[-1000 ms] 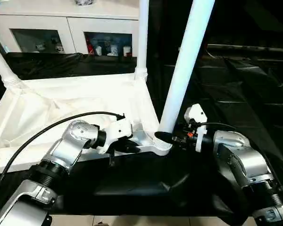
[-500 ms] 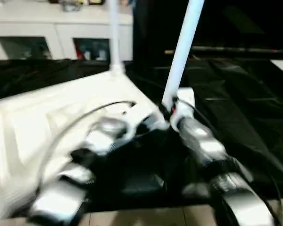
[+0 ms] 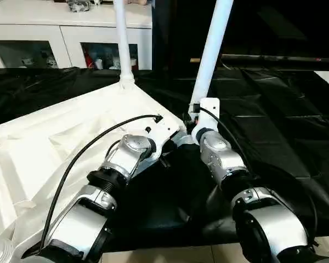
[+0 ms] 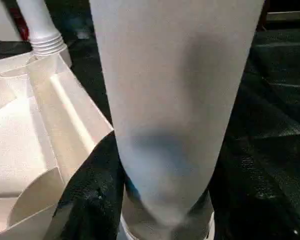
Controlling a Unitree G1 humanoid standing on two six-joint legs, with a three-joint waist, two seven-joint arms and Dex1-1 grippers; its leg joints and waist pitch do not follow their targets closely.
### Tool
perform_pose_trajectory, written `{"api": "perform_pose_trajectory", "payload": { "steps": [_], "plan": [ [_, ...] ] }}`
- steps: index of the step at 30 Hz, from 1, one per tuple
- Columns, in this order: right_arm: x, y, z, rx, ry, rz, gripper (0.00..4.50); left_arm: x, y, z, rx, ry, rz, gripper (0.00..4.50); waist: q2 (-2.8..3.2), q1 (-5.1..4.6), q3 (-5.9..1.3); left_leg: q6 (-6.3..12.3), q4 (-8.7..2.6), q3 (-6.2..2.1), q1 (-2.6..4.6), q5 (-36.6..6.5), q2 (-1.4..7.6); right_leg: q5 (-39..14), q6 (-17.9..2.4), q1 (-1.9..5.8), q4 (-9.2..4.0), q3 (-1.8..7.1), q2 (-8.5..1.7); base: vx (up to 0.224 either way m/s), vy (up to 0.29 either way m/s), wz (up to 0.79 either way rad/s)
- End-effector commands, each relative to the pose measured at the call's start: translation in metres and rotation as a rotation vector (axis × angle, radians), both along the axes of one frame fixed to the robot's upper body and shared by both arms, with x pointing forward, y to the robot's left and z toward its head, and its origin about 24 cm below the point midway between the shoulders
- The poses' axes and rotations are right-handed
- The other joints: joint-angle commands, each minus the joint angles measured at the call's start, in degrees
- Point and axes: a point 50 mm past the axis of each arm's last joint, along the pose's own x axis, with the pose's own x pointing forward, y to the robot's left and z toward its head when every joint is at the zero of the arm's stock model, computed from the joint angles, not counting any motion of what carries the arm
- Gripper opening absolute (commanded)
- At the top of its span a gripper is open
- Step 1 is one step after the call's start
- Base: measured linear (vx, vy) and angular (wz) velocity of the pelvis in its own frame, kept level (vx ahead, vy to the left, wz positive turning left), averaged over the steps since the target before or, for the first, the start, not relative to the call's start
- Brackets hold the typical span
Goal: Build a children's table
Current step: Insert table leg to table base
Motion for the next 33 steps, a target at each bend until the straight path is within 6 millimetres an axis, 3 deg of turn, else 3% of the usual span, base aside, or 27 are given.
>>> {"api": "perform_pose_trajectory", "payload": {
  "steps": [1, 2, 5, 8, 11, 12, 15, 17, 18, 19, 22, 24, 27, 28, 33],
  "plan": [
    [-0.012, 0.001, -0.029, 0.008, 0.129, 0.039, 2.49, 0.007, 0.007, 0.009, 0.018, -0.045, 0.013, 0.00, 0.53, 0.12, -3.11, 0.81, -4.38, 1.01, -0.57, -19.5, -0.96, -20.9, -9.4, 2.49, -5.18, 1.56, -1.90, 0.000, 0.000, 0.00],
    [-0.011, 0.002, -0.025, 0.016, 0.110, 0.050, 2.65, 0.007, 0.008, 0.009, 0.019, -0.051, 0.010, 0.00, 0.80, 0.13, -3.07, 0.82, -4.38, 1.02, -0.45, -19.8, -0.93, -21.0, -9.4, 2.34, -5.26, 1.61, -1.92, 0.000, 0.000, 0.00],
    [-0.003, 0.003, -0.008, 0.019, 0.027, 0.107, 2.82, 0.009, 0.011, 0.012, 0.008, -0.056, -0.001, 0.00, 0.67, 0.14, -3.21, 0.87, -4.39, 1.02, -0.54, -19.3, -0.86, -20.0, -9.9, 2.37, -5.14, 1.68, -1.93, 0.000, 0.000, 0.00],
    [0.001, 0.001, 0.008, 0.037, -0.051, 0.178, 3.08, 0.008, 0.016, 0.014, -0.003, -0.058, -0.011, 0.00, 0.74, 0.25, -3.55, 1.64, -4.19, 1.14, -1.28, -14.3, -0.85, -13.3, -11.4, 2.96, -4.40, 1.75, -1.91, 0.000, 0.000, 0.00],
    [0.001, -0.001, 0.015, 0.047, -0.086, 0.218, 3.17, 0.008, 0.018, 0.014, -0.005, -0.063, -0.025, 0.00, 0.79, 0.34, -3.79, 2.37, -3.93, 1.24, -1.39, -11.1, -0.76, -8.9, -12.8, 3.11, -3.93, 1.87, -1.93, 0.000, 0.000, 0.00],
    [-0.003, -0.003, 0.022, 0.065, -0.124, 0.291, 3.40, 0.006, 0.021, 0.014, -0.012, -0.068, -0.051, 0.00, 0.83, 0.47, -3.68, 2.78, -3.92, 1.33, -1.21, -10.4, -0.70, -7.5, -13.5, 3.04, -3.94, 1.87, -1.77, 0.000, 0.000, 0.00],
    [-0.015, -0.012, 0.025, 0.042, -0.141, 0.420, 3.59, 0.002, 0.025, 0.015, -0.027, -0.075, -0.120, 0.00, 0.74, 1.07, -3.90, 4.50, -3.82, 1.32, -1.18, -6.5, -0.61, -0.8, -14.4, 3.64, -3.31, 1.95, -1.68, 0.000, 0.000, 0.00],
    [-0.026, -0.023, 0.023, -0.024, -0.134, 0.508, 3.81, -0.001, 0.029, 0.016, -0.028, -0.086, -0.173, 0.00, 0.75, 1.02, -3.76, 4.51, -3.82, 1.45, -1.05, -6.7, -0.61, -1.2, -15.0, 3.46, -3.46, 1.91, -1.71, 0.000, 0.000, 0.00],
    [-0.029, -0.027, 0.022, -0.041, -0.127, 0.534, 3.94, -0.003, 0.030, 0.017, -0.032, -0.088, -0.198, 0.00, 0.65, 1.47, -3.64, 4.55, -3.91, 1.46, -0.99, -7.0, -0.53, -2.3, -14.5, 3.79, -3.74, 1.95, -1.73, 0.000, 0.000, 0.00],
    [-0.036, -0.036, 0.020, -0.088, -0.109, 0.580, 4.00, -0.006, 0.032, 0.017, -0.037, -0.076, -0.235, 0.00, 0.78, 1.50, -3.58, 4.44, -4.01, 1.56, -0.92, -7.4, -0.46, -3.2, -14.4, 3.54, -3.81, 2.08, -1.85, 0.000, 0.000, 0.00],
    [-0.047, -0.046, 0.019, -0.123, -0.086, 0.668, 4.00, -0.012, 0.035, 0.018, -0.054, -0.070, -0.312, 0.00, 0.71, 1.85, -3.51, 3.40, -4.10, 1.58, -0.88, -8.4, -0.44, -5.2, -13.8, 3.55, -3.99, 2.12, -1.76, 0.000, 0.000, 0.00],
    [-0.061, -0.056, 0.021, -0.142, -0.067, 0.758, 4.00, -0.022, 0.038, 0.021, -0.097, -0.057, -0.437, 0.00, 1.02, 2.16, -3.39, 3.46, -4.16, 1.55, -0.80, -9.2, -0.25, -5.8, -13.5, 3.51, -4.09, 2.25, -1.90, 0.000, 0.000, 0.00],
    [-0.068, -0.063, 0.022, -0.134, -0.051, 0.769, 4.00, -0.029, 0.039, 0.023, -0.128, -0.035, -0.491, 0.00, 0.93, 2.25, -3.43, 3.14, -4.13, 1.64, -0.82, -8.8, -0.29, -5.7, -13.7, 3.37, -3.92, 2.31, -1.86, 0.000, 0.000, 0.00],
    [-0.072, -0.067, 0.021, -0.115, -0.041, 0.759, 4.00, -0.032, 0.039, 0.024, -0.140, -0.030, -0.494, 0.00, 1.20, 2.30, -3.25, 2.76, -4.25, 1.64, -0.71, -9.9, -0.18, -8.0, -13.3, 3.20, -4.18, 2.32, -1.91, 0.000, 0.000, 0.00],
    [-0.080, -0.069, 0.018, -0.117, -0.014, 0.755, 4.00, -0.036, 0.039, 0.024, -0.163, -0.031, -0.512, 0.00, 1.26, 2.73, -3.20, 1.63, -4.29, 1.64, -0.63, -10.3, -0.22, -9.9, -12.0, 3.09, -4.29, 2.42, -1.83, 0.000, 0.000, 0.00]
  ]
}}
